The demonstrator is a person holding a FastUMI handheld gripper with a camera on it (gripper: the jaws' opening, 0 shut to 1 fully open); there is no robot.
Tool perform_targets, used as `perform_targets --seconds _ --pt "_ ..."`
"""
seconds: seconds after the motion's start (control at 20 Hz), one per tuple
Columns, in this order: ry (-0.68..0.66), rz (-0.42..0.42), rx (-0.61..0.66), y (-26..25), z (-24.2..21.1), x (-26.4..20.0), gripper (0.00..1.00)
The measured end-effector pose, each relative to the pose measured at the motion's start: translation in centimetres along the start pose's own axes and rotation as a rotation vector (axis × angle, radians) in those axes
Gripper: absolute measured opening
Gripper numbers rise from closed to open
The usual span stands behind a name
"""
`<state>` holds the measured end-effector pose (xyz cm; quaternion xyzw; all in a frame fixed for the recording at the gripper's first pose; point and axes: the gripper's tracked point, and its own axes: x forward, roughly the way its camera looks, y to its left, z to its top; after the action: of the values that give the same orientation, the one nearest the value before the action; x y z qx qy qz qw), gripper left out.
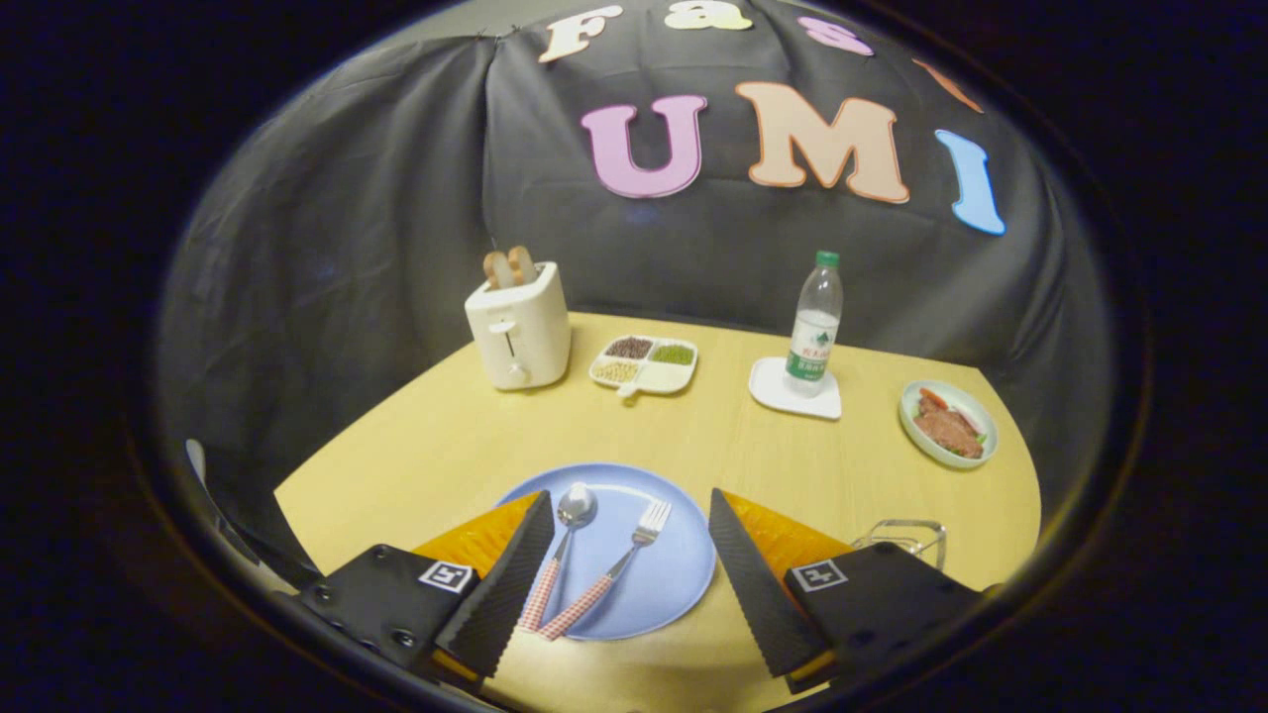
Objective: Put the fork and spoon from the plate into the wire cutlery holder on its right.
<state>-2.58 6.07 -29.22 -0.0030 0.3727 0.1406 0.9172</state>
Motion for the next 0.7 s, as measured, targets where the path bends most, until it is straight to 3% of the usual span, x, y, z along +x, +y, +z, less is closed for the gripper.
perform_targets --seconds 0.35,0.7 --pt "0.19 0.041 -0.109 1.3 -6.3 3.0 1.0" --pt "0.326 0.024 -0.183 1.2 -9.6 3.8 0.57"
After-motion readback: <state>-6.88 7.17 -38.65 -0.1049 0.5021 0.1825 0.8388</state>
